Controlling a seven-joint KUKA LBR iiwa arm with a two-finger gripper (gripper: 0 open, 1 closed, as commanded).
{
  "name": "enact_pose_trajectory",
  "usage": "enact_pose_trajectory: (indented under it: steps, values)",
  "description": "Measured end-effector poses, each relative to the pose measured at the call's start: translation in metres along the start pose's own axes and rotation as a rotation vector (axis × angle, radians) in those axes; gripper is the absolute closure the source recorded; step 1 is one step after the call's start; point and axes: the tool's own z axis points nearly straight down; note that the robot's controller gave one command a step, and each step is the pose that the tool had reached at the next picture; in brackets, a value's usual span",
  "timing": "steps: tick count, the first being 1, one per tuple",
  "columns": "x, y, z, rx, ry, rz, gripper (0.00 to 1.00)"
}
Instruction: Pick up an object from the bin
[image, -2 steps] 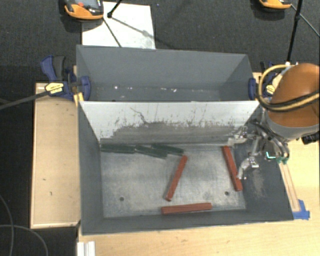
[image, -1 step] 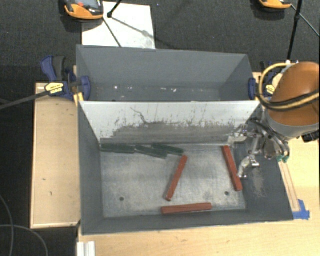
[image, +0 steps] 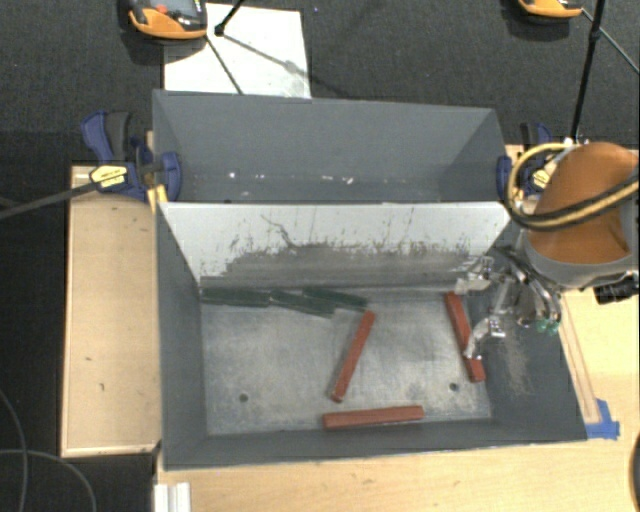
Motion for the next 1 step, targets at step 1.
enact_pose_trajectory:
  steps: [1]
  values:
    - [-0.0157,-0.0207,0.0159,0.0,0.003,0.096,0.0]
